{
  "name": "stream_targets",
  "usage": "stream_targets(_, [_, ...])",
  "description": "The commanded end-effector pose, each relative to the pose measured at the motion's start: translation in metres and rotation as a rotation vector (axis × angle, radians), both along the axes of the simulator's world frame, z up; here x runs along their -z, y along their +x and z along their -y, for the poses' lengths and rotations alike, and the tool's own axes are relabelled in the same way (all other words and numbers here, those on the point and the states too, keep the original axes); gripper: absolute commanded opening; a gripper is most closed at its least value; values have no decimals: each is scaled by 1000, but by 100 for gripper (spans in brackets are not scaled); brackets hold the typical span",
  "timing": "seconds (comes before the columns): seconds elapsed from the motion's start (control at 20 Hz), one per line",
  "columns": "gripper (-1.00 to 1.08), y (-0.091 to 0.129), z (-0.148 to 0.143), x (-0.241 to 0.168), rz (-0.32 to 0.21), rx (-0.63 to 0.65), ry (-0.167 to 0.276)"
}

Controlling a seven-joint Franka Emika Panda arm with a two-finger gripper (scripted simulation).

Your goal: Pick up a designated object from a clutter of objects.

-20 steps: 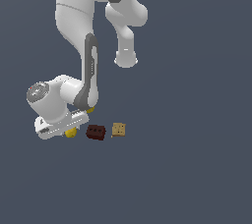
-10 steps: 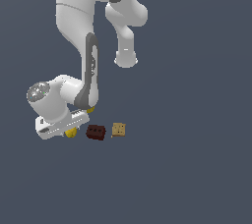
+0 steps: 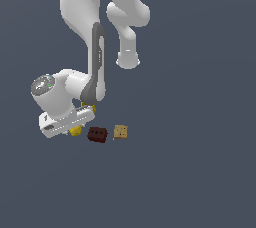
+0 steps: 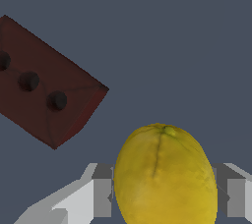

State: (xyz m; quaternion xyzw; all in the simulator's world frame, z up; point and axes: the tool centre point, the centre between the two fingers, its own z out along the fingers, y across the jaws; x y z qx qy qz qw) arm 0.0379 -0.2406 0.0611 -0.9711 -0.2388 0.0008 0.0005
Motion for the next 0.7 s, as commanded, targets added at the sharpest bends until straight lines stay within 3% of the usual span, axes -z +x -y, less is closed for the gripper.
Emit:
stream_targets(0.0, [-100,-3,-11,-14,2,-1,-1])
stream_targets(0.65, [-100,-27,-95,-115,2,-1,-1])
